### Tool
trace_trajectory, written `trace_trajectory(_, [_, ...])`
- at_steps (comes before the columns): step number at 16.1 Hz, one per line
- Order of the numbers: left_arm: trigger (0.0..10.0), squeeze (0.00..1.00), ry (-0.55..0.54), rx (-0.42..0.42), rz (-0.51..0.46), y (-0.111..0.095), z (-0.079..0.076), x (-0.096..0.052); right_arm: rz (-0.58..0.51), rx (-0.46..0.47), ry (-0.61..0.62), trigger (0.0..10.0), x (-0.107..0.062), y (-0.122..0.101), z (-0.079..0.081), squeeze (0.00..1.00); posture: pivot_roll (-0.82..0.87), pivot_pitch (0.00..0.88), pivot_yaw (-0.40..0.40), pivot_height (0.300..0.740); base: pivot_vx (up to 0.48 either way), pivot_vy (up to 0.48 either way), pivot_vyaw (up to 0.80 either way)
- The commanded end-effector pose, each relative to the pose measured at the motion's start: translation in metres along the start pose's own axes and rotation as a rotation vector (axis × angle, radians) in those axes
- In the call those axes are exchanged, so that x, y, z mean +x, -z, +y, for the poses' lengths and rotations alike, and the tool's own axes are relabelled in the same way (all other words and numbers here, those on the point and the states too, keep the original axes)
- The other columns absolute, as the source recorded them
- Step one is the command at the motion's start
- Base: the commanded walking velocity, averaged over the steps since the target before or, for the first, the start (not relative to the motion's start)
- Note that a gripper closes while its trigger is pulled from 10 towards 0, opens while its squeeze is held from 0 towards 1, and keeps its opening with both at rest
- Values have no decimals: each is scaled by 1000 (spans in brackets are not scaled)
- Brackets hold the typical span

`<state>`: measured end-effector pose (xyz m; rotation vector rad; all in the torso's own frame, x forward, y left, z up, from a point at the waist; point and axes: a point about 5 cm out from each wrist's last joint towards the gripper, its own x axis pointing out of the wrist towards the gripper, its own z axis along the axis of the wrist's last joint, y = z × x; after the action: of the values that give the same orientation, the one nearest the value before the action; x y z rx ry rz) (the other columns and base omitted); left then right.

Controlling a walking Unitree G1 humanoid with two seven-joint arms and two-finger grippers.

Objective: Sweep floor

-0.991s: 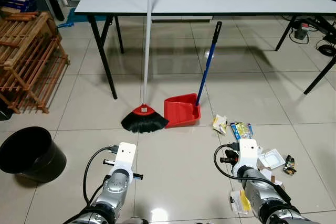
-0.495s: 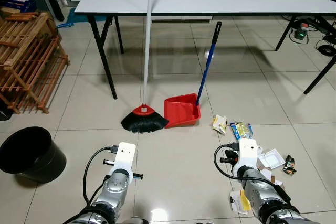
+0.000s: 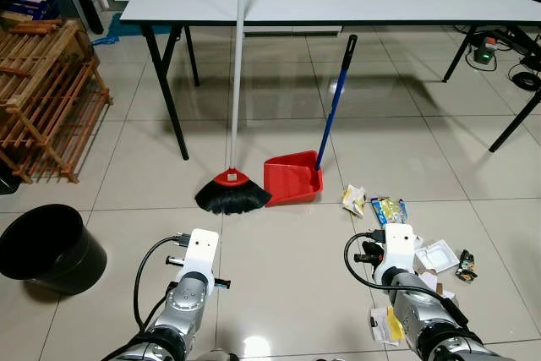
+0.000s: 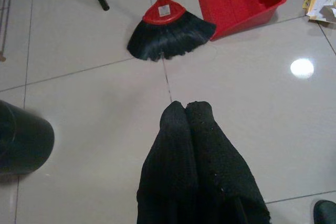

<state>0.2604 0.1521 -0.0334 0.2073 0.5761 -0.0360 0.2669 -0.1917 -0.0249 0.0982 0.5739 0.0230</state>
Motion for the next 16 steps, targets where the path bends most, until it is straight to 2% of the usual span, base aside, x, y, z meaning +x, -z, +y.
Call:
trace_trajectory(1, [10000,0,0,-6,7,2,0,-1,6,-13,-5,10000,-1,2,-1,0,43,80,2,740,0,0,0])
trace_trajectory(16, [10000,0,0,-18,2,2,0,-1,6,-14,-11,10000,-1,2,0,0,41,82,2,740,0,0,0])
